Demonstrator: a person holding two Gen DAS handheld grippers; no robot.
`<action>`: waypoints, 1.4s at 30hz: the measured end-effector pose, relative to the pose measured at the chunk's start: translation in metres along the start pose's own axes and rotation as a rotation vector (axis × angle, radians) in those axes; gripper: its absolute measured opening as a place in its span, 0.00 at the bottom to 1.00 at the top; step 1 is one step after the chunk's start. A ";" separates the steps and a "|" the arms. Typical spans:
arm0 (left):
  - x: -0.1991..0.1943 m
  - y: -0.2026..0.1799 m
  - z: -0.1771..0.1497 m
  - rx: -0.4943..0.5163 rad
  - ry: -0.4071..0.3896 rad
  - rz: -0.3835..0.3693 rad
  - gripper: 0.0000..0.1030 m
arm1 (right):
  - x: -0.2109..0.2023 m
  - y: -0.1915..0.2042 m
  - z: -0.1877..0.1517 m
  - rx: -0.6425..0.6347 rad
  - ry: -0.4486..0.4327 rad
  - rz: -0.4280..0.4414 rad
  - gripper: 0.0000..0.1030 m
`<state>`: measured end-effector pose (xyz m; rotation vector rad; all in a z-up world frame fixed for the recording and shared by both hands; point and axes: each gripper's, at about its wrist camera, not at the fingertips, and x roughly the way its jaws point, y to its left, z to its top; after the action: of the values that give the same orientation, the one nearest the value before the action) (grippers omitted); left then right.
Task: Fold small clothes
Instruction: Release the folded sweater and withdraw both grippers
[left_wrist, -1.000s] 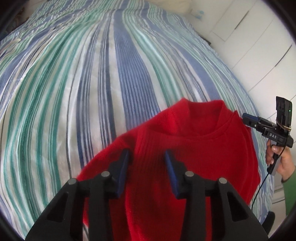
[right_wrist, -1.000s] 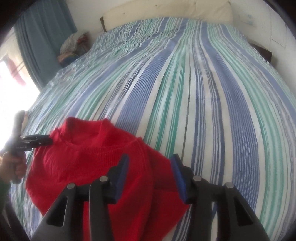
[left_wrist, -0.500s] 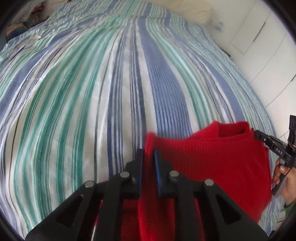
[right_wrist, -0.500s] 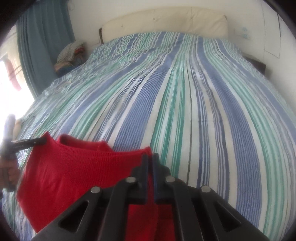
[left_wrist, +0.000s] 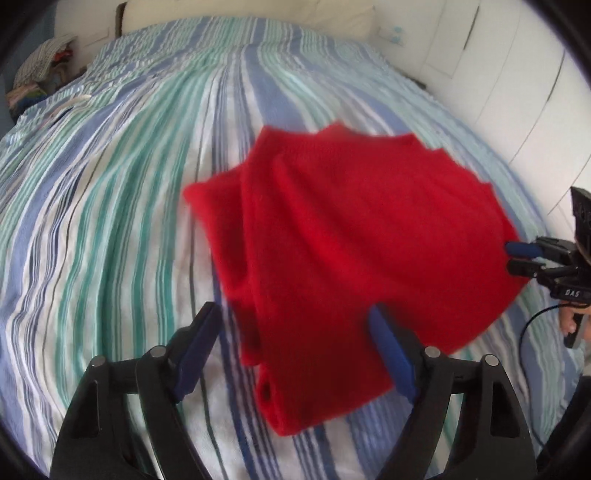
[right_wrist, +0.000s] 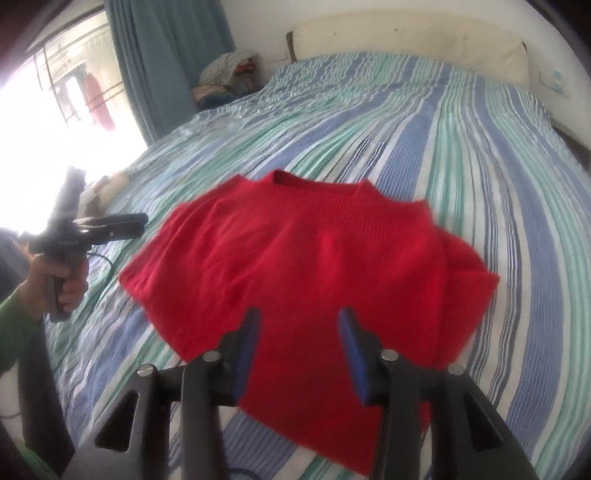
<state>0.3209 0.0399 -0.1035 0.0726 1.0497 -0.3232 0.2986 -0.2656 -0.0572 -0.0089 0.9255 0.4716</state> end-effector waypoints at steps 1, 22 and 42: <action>0.003 0.004 -0.011 -0.003 0.002 0.017 0.76 | 0.010 -0.002 -0.018 0.005 0.054 -0.047 0.41; -0.053 -0.093 -0.111 -0.010 -0.121 0.103 0.94 | -0.053 0.023 -0.169 0.244 -0.118 -0.259 0.69; -0.040 -0.100 -0.123 0.027 -0.117 0.131 0.99 | -0.046 0.026 -0.177 0.231 -0.139 -0.246 0.77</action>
<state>0.1693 -0.0198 -0.1211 0.1439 0.9198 -0.2205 0.1296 -0.2972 -0.1242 0.1176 0.8250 0.1340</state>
